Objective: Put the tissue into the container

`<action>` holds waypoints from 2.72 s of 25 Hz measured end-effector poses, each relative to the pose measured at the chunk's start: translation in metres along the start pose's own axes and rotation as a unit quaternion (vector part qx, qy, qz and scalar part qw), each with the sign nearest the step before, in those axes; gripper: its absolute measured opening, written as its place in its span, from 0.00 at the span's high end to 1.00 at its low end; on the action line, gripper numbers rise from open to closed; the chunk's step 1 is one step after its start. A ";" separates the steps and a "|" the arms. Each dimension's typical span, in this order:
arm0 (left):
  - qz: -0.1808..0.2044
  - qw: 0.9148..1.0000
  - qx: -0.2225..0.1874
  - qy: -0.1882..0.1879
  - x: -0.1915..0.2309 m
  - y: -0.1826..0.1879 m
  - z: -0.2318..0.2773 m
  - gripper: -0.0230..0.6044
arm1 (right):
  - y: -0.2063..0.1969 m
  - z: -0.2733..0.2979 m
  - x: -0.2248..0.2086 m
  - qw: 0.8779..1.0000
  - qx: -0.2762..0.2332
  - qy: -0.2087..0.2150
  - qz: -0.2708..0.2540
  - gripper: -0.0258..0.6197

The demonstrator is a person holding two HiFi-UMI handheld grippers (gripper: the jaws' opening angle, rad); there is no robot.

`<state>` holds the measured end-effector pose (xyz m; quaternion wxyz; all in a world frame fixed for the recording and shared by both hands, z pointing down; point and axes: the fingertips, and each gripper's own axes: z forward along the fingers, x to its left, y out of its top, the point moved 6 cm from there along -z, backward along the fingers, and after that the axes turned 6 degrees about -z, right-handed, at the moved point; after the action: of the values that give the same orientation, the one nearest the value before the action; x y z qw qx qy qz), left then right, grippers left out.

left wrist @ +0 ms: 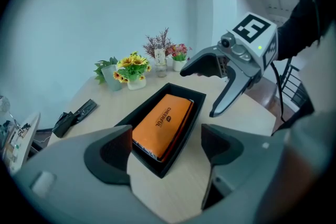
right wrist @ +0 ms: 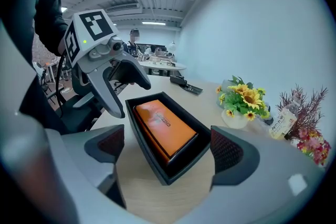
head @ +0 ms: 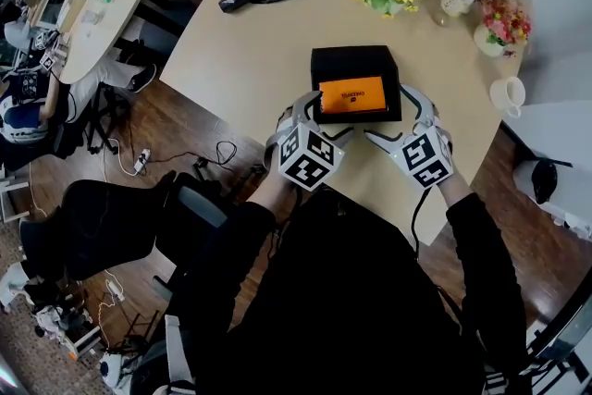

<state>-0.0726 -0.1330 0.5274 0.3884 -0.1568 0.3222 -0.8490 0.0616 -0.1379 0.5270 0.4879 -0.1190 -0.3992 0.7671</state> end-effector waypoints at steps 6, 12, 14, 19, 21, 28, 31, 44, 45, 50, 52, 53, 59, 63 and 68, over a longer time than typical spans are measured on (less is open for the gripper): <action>0.003 1.000 -0.005 0.005 -0.005 0.001 -0.007 0.33 | 0.002 -0.008 0.005 1.000 -0.005 -0.004 -0.008 0.19; -0.007 0.999 -0.033 0.009 -0.012 0.011 -0.026 0.34 | 0.016 -0.029 0.005 0.999 -0.034 -0.029 -0.022 0.33; -0.012 0.999 -0.052 0.011 -0.015 0.018 -0.037 0.34 | 0.022 -0.038 0.005 0.998 -0.054 -0.037 -0.013 0.38; -0.028 0.993 -0.111 0.013 -0.030 0.037 -0.076 0.49 | 0.044 -0.072 0.006 0.992 -0.105 -0.064 0.015 0.46; -0.038 0.990 -0.137 0.015 -0.035 0.044 -0.090 0.55 | 0.052 -0.085 0.007 0.989 -0.126 -0.071 0.029 0.49; -0.072 0.976 -0.207 0.018 -0.065 0.063 -0.129 0.73 | 0.075 -0.141 0.015 0.973 -0.200 -0.087 0.077 0.53; -0.085 0.969 -0.231 0.021 -0.068 0.066 -0.147 0.75 | 0.088 -0.155 0.014 0.962 -0.233 -0.097 0.106 0.53; -0.093 0.957 -0.274 0.031 -0.077 0.074 -0.186 0.75 | 0.122 -0.181 0.022 0.946 -0.289 -0.100 0.106 0.59; -0.092 0.956 -0.275 0.030 -0.078 0.075 -0.187 0.75 | 0.124 -0.182 0.022 0.946 -0.291 -0.100 0.105 0.59; -0.089 0.956 -0.278 0.030 -0.079 0.076 -0.191 0.75 | 0.129 -0.185 0.024 0.945 -0.294 -0.102 0.098 0.61; -0.088 0.955 -0.280 0.031 -0.079 0.077 -0.192 0.75 | 0.130 -0.184 0.024 0.945 -0.294 -0.102 0.096 0.61; -0.088 0.955 -0.281 0.031 -0.079 0.077 -0.192 0.75 | 0.130 -0.185 0.024 0.945 -0.294 -0.102 0.095 0.61; -0.086 0.955 -0.281 0.029 -0.080 0.079 -0.190 0.75 | 0.129 -0.186 0.025 0.946 -0.293 -0.103 0.091 0.62; -0.086 0.955 -0.281 0.031 -0.078 0.078 -0.192 0.75 | 0.132 -0.186 0.025 0.946 -0.295 -0.103 0.088 0.63; -0.087 0.955 -0.281 0.033 -0.075 0.078 -0.194 0.75 | 0.135 -0.186 0.026 0.946 -0.296 -0.102 0.084 0.63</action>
<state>-0.0798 -0.0317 0.3298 0.2423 -0.2587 0.5453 -0.7596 0.0673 -0.0515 0.3128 0.3209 -0.2121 -0.6445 0.6608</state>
